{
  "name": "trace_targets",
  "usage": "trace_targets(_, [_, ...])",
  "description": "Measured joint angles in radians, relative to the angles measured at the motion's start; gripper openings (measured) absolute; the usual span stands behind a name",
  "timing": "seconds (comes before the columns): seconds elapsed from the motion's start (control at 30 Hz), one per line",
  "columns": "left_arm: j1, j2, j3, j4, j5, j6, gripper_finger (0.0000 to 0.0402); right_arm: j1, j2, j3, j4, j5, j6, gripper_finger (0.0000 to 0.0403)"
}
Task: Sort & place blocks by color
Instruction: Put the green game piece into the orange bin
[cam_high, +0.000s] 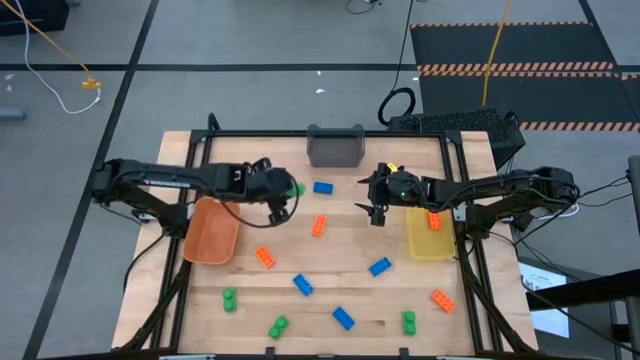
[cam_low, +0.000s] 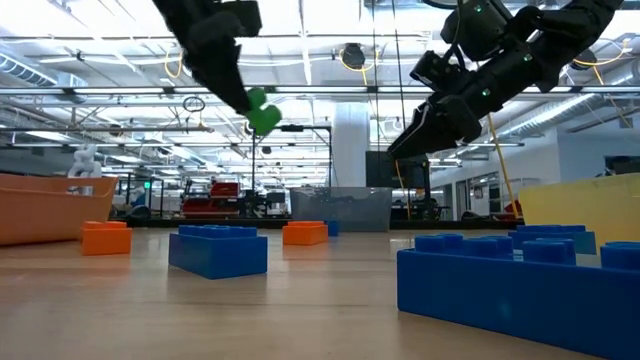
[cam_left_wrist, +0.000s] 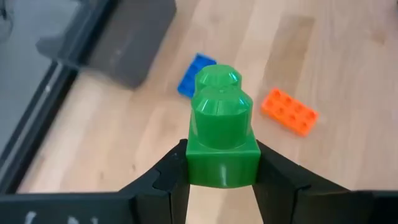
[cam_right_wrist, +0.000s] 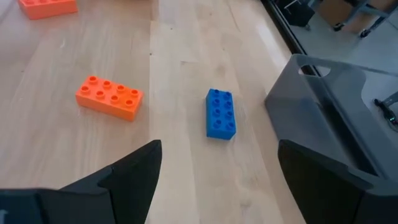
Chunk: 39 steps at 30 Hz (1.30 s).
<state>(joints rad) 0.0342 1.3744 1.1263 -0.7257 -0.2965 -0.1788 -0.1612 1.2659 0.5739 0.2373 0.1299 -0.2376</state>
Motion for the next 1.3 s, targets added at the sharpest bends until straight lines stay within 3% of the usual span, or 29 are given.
trace_targets(0.17, [-0.071, -0.003, 0.003, -0.159, 0.000, -0.139, 0.0137, 0.000, 0.000, 0.000, -0.027, 0.000, 0.049, 0.0311])
trace_targets(0.6, [-0.257, -0.036, 0.107, -0.834, 0.028, -0.551, 0.0137, 0.009, 0.000, 0.000, -0.041, 0.000, 0.095, 0.0311])
trace_targets(0.87, [-0.312, -0.054, 0.082, -0.845, 0.015, -0.694, 0.0137, 0.019, 0.000, 0.000, -0.046, 0.000, 0.162, 0.0311])
trace_targets(1.07, [-0.311, -0.054, -0.058, -0.845, 0.066, -0.808, 0.0137, 0.029, 0.000, 0.000, -0.086, -0.003, 0.277, 0.0311])
trace_targets(1.3, [-0.329, -0.053, -0.195, -0.847, 0.139, -0.856, 0.0137, 0.074, 0.000, 0.000, -0.079, -0.003, 0.270, 0.0311])
